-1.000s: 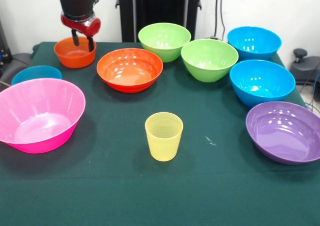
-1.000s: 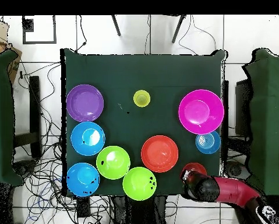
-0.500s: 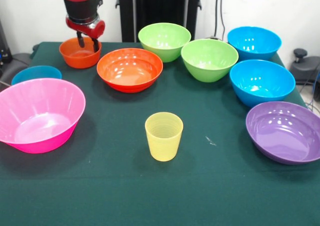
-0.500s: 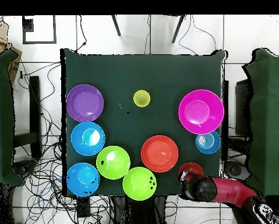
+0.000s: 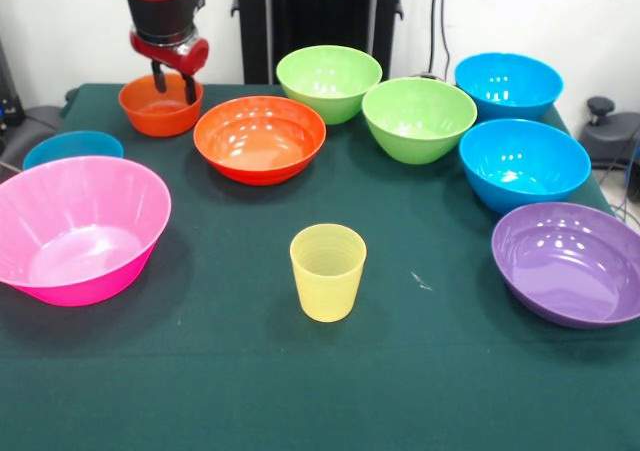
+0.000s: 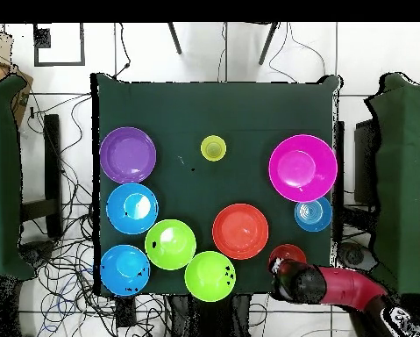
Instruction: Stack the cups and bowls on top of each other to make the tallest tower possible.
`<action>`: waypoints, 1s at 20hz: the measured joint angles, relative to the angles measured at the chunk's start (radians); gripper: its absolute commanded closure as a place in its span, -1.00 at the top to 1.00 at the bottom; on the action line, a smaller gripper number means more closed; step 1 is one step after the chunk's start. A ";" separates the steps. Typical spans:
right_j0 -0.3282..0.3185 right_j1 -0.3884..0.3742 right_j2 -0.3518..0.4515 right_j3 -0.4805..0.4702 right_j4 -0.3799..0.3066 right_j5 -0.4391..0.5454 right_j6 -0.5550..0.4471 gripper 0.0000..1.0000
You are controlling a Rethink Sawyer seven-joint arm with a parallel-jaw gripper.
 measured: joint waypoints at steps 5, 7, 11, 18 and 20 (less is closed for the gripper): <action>0.003 -0.053 -0.001 0.019 0.000 0.000 0.000 1.00; 0.009 -0.075 -0.005 0.025 0.000 0.000 0.000 1.00; 0.043 -0.118 -0.023 0.030 -0.001 0.000 0.000 1.00; 0.052 -0.161 -0.014 0.053 -0.001 0.001 0.000 1.00; 0.043 -0.170 -0.007 0.063 -0.001 0.005 0.000 1.00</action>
